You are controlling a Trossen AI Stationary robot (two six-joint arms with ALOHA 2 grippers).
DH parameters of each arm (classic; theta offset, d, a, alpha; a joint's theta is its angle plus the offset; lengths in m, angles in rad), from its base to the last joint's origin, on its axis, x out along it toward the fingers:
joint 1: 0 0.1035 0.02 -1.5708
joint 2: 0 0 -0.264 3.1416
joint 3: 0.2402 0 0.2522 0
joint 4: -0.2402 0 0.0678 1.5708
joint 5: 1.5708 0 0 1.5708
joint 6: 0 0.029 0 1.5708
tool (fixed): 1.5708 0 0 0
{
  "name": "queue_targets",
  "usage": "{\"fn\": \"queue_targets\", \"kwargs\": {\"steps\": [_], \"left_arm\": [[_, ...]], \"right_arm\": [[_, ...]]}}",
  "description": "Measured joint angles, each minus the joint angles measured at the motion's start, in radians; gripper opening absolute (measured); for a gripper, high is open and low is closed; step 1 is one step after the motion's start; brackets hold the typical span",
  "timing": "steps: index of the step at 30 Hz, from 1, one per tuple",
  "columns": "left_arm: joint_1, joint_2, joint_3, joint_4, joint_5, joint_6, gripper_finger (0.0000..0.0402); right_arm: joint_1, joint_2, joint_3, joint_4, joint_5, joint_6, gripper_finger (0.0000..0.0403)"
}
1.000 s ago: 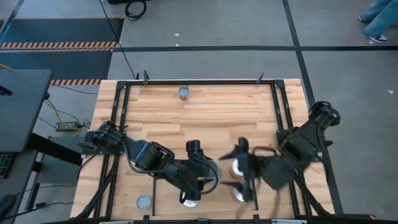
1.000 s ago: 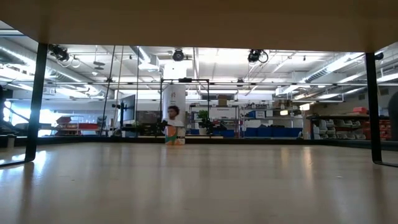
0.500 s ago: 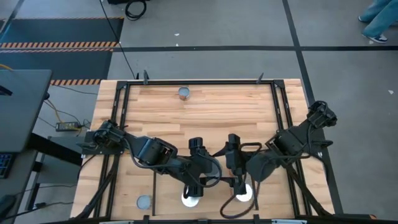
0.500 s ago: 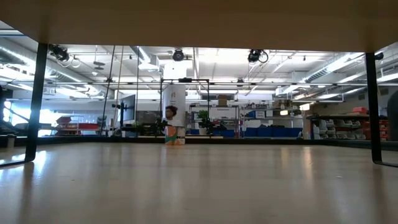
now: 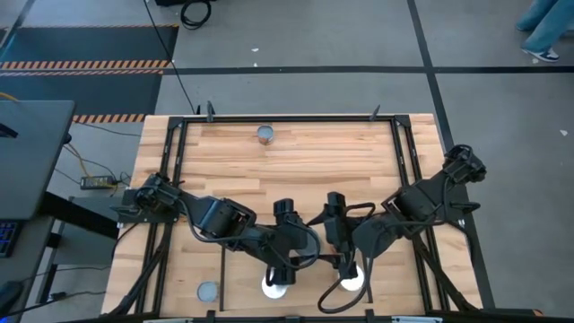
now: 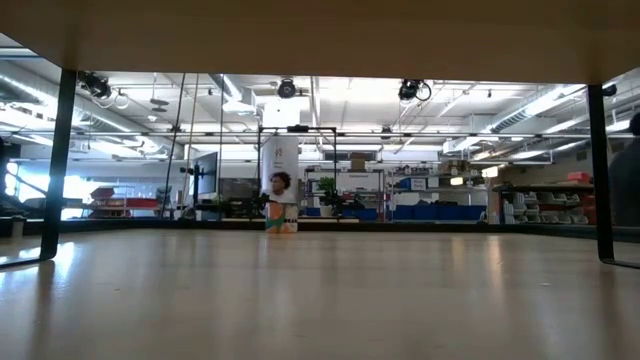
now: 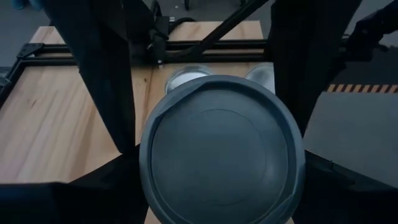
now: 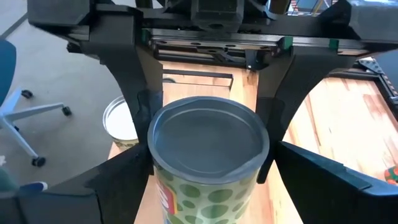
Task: Pick and place cans onto a shelf
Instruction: Put the small canned peas on the shelf
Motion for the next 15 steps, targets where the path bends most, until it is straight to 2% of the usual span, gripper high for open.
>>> {"fn": "queue_targets", "kwargs": {"steps": [10,15], "left_arm": [[0.013,-0.002,0.0,0.021,0.008,-0.015,0.029],[0.017,-0.002,0.0,0.024,0.007,-0.016,0.029]], "right_arm": [[0.0,-0.001,0.0,-0.008,0.006,0.01,0.0343],[0.0,-0.001,0.001,-0.009,0.005,0.012,0.0297]]}}
